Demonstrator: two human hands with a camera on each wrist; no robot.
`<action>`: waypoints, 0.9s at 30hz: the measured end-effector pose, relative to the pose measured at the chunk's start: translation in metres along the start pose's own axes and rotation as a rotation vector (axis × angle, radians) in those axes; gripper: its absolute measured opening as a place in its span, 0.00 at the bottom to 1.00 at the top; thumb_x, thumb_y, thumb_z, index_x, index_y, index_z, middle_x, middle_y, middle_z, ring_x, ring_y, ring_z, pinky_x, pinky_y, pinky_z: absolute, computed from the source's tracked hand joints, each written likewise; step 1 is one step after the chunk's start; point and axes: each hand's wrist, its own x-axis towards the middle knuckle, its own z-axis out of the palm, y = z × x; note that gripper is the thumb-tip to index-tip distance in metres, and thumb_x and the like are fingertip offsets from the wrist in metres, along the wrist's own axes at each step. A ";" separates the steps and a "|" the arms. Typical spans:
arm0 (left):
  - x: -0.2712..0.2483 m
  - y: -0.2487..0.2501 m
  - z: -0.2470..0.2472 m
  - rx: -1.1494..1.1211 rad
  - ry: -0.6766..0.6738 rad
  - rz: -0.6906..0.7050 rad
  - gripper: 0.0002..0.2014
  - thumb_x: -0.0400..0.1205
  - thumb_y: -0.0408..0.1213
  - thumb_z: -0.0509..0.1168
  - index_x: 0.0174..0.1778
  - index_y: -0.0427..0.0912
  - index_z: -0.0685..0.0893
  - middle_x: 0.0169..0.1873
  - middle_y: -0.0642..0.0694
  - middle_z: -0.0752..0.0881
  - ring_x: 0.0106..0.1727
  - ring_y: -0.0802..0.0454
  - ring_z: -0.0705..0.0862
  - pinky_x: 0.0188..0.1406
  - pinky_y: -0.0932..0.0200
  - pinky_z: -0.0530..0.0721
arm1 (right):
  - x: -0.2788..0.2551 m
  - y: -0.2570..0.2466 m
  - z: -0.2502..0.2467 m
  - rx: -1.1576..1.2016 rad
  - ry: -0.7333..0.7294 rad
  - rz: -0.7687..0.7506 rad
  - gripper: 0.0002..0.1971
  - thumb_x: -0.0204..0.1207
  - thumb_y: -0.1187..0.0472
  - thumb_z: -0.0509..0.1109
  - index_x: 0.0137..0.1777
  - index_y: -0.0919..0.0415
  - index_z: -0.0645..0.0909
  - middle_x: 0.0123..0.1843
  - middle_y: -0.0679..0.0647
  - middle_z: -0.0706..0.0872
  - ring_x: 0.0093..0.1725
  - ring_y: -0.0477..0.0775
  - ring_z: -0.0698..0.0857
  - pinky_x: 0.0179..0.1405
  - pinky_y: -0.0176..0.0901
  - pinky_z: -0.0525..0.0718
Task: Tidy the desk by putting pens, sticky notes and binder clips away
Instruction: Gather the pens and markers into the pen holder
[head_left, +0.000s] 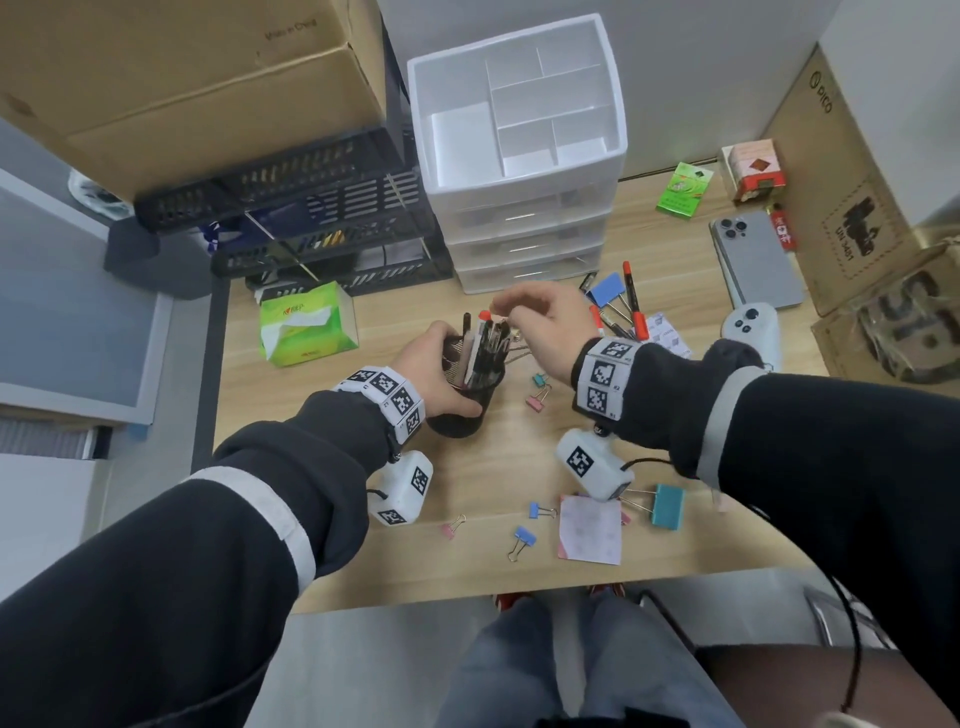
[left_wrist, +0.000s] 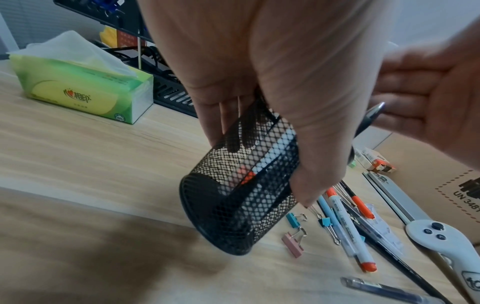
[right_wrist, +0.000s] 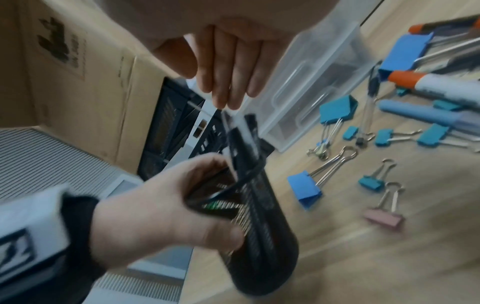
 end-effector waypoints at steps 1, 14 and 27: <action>0.000 -0.001 0.000 0.001 0.003 -0.003 0.47 0.53 0.49 0.87 0.66 0.48 0.72 0.51 0.54 0.83 0.52 0.51 0.85 0.55 0.52 0.85 | 0.005 0.003 -0.008 -0.008 0.027 0.021 0.09 0.72 0.59 0.67 0.43 0.46 0.87 0.44 0.46 0.92 0.50 0.50 0.91 0.57 0.54 0.89; 0.003 -0.015 0.001 0.074 -0.041 -0.041 0.51 0.53 0.51 0.87 0.71 0.46 0.71 0.55 0.51 0.84 0.54 0.49 0.85 0.58 0.50 0.86 | 0.030 0.096 -0.107 -0.588 0.108 0.431 0.08 0.76 0.68 0.65 0.39 0.56 0.81 0.49 0.58 0.89 0.51 0.63 0.87 0.54 0.53 0.87; 0.011 -0.011 0.017 0.080 -0.079 -0.036 0.51 0.51 0.53 0.85 0.70 0.45 0.72 0.53 0.50 0.85 0.53 0.49 0.85 0.56 0.49 0.85 | 0.024 0.122 -0.091 -1.169 -0.127 0.394 0.08 0.74 0.66 0.70 0.52 0.55 0.80 0.40 0.53 0.81 0.40 0.56 0.83 0.40 0.45 0.83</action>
